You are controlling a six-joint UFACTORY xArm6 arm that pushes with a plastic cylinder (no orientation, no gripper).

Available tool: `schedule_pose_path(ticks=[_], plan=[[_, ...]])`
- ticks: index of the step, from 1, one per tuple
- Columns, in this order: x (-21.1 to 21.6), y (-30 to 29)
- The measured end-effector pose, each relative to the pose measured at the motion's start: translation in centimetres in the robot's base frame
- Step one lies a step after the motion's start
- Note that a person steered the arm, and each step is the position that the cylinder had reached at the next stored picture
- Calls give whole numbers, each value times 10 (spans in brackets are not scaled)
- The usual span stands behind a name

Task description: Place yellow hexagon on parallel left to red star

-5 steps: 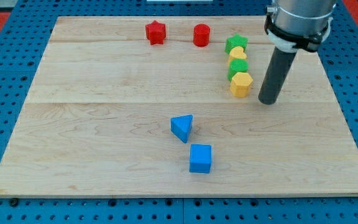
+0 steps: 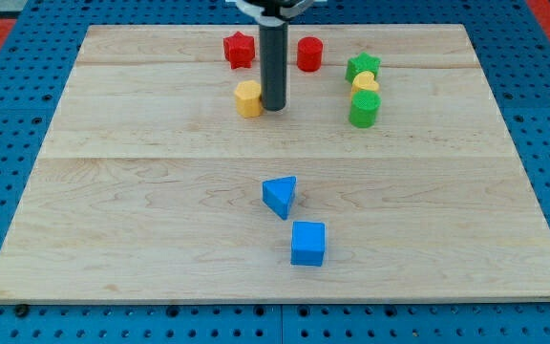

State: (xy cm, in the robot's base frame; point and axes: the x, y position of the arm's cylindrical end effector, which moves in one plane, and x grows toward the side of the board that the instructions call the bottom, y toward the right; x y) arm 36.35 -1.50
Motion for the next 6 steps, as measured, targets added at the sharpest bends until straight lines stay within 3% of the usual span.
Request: schedule_pose_path(ticks=[1,3,4,6], plan=[[4,-46],[-29,-97],[-6,-128],[-31,-102]])
